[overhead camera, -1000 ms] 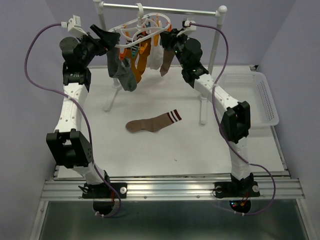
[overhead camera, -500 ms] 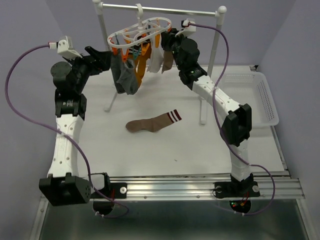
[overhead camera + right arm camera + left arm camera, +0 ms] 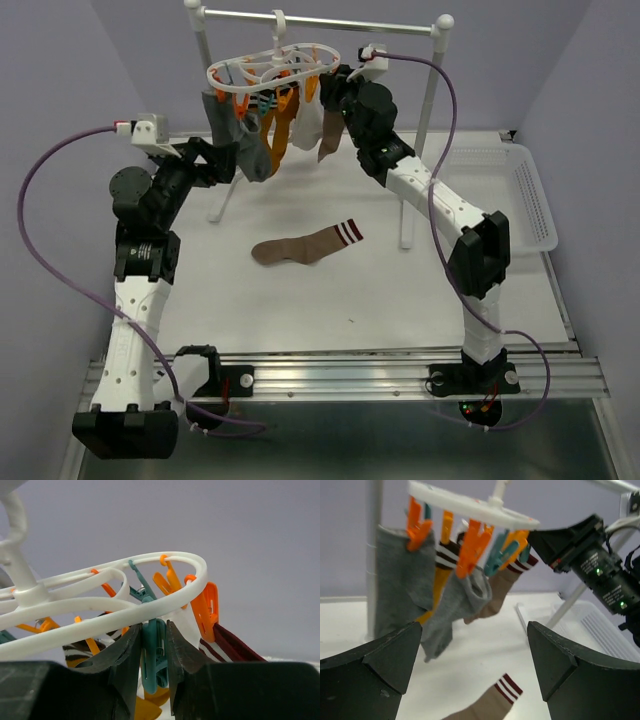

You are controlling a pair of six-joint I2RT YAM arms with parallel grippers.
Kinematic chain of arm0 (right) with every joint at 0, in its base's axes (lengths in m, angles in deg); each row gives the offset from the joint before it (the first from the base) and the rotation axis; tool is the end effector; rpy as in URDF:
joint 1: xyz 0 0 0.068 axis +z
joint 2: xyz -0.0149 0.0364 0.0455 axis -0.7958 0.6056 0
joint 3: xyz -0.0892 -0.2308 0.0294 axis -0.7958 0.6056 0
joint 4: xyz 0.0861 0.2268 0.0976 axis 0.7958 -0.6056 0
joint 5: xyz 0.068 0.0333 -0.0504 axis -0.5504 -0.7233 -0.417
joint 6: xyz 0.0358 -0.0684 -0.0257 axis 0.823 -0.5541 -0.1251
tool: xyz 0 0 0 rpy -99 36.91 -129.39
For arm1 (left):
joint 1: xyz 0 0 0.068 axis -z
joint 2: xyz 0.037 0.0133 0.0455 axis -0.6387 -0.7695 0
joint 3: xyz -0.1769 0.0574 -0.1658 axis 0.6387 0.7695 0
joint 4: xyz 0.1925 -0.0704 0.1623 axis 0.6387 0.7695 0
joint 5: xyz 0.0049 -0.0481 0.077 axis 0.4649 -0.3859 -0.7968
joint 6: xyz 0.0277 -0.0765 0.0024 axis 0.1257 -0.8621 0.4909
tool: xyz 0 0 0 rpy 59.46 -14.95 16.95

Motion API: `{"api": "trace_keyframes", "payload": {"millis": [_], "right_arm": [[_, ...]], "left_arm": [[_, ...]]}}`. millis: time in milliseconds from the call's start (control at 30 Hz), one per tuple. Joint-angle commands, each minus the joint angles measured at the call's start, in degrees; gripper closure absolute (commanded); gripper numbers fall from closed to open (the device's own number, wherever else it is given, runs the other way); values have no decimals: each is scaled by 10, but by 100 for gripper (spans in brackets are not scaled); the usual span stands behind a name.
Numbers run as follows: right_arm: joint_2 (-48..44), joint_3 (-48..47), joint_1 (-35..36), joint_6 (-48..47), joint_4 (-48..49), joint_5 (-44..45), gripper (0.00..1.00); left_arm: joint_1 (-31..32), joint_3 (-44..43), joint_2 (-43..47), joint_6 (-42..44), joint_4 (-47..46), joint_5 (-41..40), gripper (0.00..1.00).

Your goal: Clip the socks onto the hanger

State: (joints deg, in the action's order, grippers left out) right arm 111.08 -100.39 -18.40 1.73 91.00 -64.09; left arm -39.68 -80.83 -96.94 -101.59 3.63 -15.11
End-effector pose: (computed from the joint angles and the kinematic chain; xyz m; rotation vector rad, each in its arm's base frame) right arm 0.4384 0.2729 0.4139 0.0363 1.3401 0.5120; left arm 0.2405 -0.0249 0.4494 0.1084 1.2982 -0.4993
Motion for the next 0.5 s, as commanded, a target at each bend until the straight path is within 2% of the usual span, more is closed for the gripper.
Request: {"api": "trace_keyframes", "payload": {"millis": [0,233,467], "right_arm": [[-62,31,11,-7,6,5,99],[-119,103,16,-20,31,-9,99],[-151,138,21,-30,34,-50,99]], "left_arm": [[41,0,-30,10,-49,37,1],[60,-82,-151,-46,-88,27,1],[59,-127,-203,-45,-95,9,1]]}}
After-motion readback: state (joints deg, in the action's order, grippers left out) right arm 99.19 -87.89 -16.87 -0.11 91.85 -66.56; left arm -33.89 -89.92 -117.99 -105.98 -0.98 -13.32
